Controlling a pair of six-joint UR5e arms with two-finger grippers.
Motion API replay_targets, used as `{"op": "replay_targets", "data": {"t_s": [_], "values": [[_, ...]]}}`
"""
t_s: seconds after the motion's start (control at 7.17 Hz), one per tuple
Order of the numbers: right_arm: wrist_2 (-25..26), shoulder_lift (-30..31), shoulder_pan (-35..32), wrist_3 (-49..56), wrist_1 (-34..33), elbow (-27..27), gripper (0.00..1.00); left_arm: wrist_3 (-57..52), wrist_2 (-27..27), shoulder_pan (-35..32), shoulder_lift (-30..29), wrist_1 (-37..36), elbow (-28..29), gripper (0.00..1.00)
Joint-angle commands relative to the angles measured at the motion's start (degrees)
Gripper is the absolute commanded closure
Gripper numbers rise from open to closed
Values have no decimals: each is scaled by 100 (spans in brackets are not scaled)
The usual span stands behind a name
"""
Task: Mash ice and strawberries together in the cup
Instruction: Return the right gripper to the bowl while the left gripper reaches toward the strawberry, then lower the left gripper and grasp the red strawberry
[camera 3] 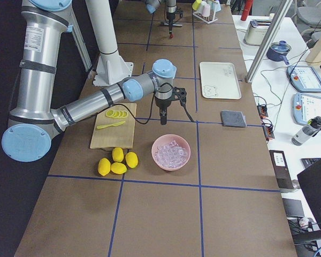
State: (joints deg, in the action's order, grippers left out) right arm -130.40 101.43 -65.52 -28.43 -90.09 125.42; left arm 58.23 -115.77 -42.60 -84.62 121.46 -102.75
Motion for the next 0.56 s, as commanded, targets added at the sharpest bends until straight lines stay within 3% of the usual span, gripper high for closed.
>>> {"op": "replay_targets", "data": {"t_s": [0.0, 0.42], "values": [[6, 35, -23, 56, 17, -17, 0, 65, 169, 138, -37, 18, 70, 0], [6, 44, -93, 56, 35, 18, 0, 48, 178, 138, -133, 18, 132, 0]]}}
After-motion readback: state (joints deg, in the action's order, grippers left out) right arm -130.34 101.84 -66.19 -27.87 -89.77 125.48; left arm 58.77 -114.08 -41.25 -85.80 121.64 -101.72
